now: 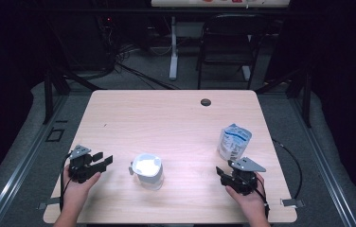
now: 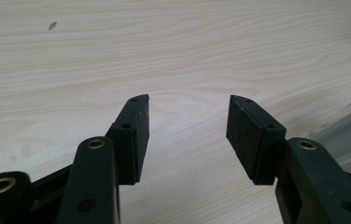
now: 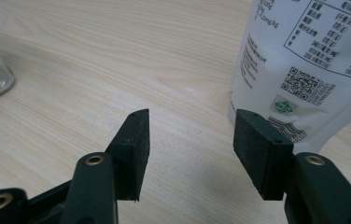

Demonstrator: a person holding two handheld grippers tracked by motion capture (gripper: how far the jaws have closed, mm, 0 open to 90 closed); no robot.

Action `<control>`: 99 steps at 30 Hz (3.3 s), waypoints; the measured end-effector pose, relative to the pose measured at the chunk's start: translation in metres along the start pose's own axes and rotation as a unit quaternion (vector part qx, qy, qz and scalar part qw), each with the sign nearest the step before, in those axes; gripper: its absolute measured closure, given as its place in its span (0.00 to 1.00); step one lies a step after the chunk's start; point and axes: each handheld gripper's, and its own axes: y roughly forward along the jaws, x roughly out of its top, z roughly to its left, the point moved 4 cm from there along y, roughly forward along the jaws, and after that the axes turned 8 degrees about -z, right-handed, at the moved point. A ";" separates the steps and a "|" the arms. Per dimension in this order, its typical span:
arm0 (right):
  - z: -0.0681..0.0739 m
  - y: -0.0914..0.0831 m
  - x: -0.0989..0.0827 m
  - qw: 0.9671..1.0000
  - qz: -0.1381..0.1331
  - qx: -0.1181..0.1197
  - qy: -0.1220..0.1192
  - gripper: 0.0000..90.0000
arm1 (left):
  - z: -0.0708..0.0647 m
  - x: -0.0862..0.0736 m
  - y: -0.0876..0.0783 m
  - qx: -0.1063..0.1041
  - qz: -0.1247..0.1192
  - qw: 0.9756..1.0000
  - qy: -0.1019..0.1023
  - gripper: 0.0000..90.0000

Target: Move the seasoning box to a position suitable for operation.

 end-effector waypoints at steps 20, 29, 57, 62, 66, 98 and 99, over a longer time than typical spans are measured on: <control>-0.005 -0.010 -0.001 1.000 -0.017 -0.018 -0.020 0.50 | -0.024 0.013 0.002 -0.037 -0.002 0.999 0.032 0.57; -0.002 -0.009 -0.002 1.000 -0.013 -0.003 -0.008 0.54 | -0.035 0.015 0.001 -0.051 -0.006 0.998 0.039 0.64; 0.003 -0.004 -0.002 1.000 0.003 0.014 -0.014 0.55 | -0.062 0.007 -0.001 -0.159 0.038 0.979 0.125 0.48; 0.004 -0.003 -0.002 1.000 0.003 0.016 -0.015 0.55 | -0.065 0.000 0.007 -0.145 0.051 0.977 0.145 0.50; 0.004 -0.003 -0.003 1.000 0.005 0.017 -0.016 0.55 | -0.067 -0.003 0.013 -0.134 0.051 0.977 0.154 0.52; 0.006 -0.002 -0.003 1.000 0.007 0.018 -0.017 0.54 | -0.088 -0.006 0.011 -0.184 0.064 0.961 0.196 0.71; 0.006 -0.002 -0.003 1.000 0.007 0.019 -0.017 0.54 | -0.089 -0.007 0.011 -0.183 0.061 0.961 0.200 0.72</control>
